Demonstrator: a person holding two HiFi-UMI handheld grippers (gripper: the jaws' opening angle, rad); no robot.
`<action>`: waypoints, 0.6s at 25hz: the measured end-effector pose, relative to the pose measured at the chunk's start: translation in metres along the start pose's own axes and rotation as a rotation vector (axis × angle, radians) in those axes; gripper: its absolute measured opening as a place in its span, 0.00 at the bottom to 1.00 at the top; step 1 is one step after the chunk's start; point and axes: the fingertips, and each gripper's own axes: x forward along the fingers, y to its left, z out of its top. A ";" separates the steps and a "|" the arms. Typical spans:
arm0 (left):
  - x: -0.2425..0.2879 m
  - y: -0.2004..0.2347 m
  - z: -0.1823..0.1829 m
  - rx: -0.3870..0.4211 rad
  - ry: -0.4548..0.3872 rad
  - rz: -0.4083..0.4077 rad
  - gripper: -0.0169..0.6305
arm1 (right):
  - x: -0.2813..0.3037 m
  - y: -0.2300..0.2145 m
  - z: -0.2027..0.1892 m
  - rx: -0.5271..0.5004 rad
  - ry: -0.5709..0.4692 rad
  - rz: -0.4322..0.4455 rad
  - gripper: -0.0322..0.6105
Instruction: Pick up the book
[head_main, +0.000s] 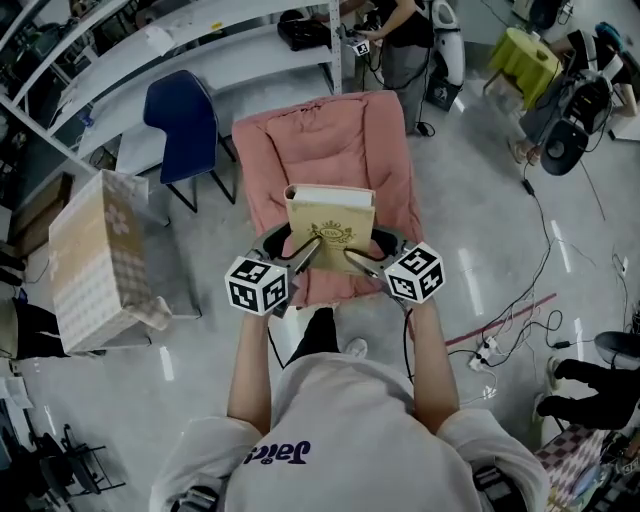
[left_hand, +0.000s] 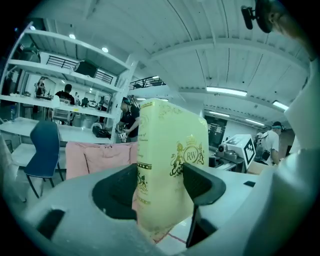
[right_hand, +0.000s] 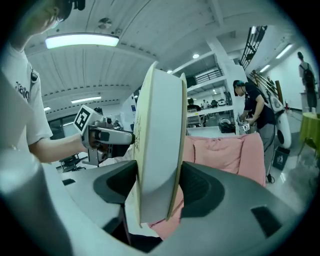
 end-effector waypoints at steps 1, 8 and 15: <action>-0.008 -0.003 0.004 0.000 -0.020 0.011 0.48 | -0.002 0.006 0.006 -0.022 -0.006 0.012 0.48; -0.045 -0.019 0.034 0.037 -0.121 0.044 0.48 | -0.017 0.036 0.043 -0.109 -0.094 0.046 0.47; -0.049 -0.032 0.042 0.078 -0.129 0.034 0.48 | -0.029 0.041 0.050 -0.143 -0.118 0.037 0.47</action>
